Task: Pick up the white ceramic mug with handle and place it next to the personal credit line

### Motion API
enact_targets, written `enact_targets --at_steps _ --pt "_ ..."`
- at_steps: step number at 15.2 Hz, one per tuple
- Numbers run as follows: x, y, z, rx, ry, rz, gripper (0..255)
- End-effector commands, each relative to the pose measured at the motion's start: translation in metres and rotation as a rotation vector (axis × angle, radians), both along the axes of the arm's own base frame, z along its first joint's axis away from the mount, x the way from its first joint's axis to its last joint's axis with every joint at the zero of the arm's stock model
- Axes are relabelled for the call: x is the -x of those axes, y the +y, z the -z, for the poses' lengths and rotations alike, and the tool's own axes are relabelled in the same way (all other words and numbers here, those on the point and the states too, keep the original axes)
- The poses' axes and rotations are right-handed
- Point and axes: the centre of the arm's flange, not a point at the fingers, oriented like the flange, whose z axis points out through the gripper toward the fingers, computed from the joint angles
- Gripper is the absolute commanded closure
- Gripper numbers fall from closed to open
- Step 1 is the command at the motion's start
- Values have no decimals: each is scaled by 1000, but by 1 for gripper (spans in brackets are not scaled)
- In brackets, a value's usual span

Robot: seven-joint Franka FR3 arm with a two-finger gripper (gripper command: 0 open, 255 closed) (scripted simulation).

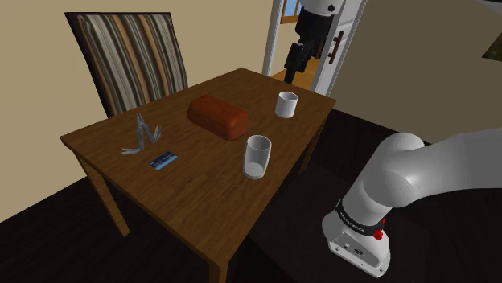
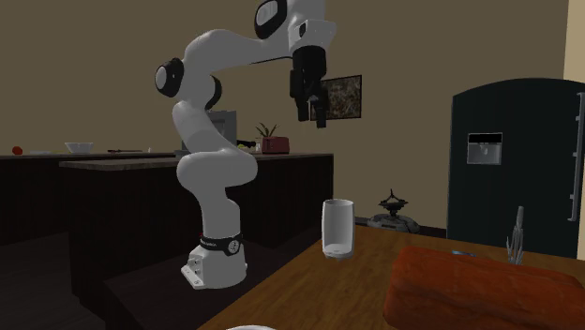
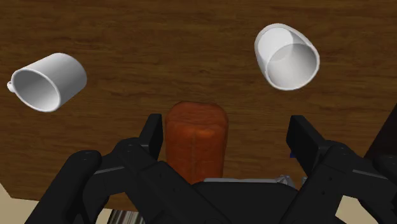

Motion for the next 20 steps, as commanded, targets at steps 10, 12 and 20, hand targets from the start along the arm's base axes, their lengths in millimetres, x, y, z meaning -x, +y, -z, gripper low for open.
enact_targets --at_steps 10,12,20 --pt "-59 -85 62 -18 1 60 0" --pt "-71 -104 76 -22 2 73 0" --pt "-118 -182 132 -39 3 126 0"
